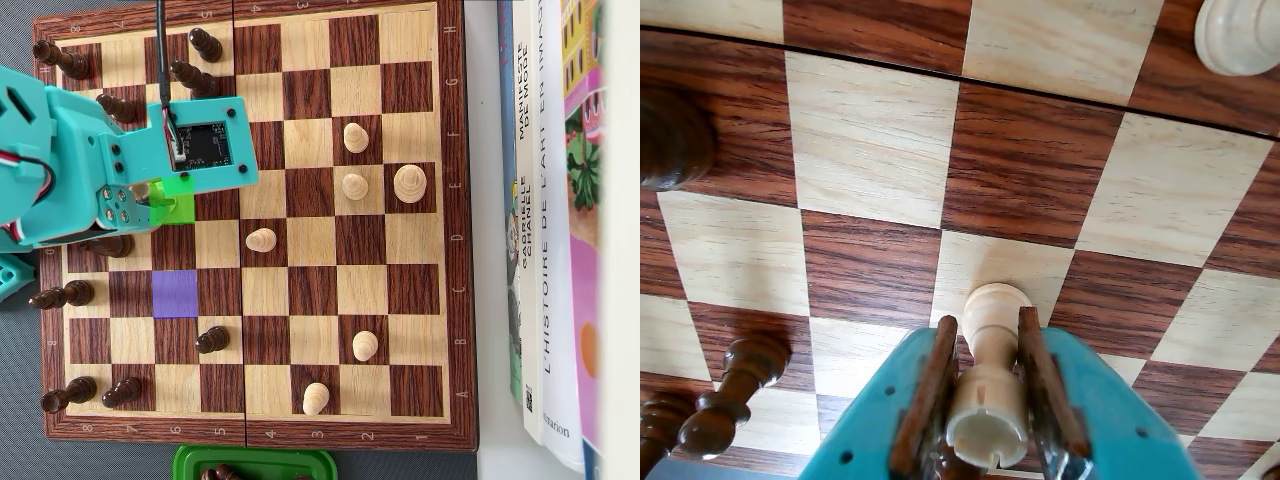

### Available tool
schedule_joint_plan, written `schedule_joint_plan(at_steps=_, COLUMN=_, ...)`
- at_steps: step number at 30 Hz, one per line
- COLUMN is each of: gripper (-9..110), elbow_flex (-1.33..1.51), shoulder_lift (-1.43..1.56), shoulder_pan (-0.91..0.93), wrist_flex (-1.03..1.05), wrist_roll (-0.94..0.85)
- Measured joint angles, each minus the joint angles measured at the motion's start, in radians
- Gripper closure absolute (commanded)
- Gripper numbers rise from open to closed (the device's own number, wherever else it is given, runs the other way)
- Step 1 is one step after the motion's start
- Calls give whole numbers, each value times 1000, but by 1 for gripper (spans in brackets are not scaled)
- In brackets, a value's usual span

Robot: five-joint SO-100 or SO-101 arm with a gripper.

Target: Play chess

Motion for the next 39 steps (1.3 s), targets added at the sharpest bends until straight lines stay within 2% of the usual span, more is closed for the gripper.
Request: schedule_joint_plan(at_steps=39, gripper=87, elbow_flex=-21, shoulder_lift=0, shoulder_pan=-6, wrist_flex=0, wrist_roll=12)
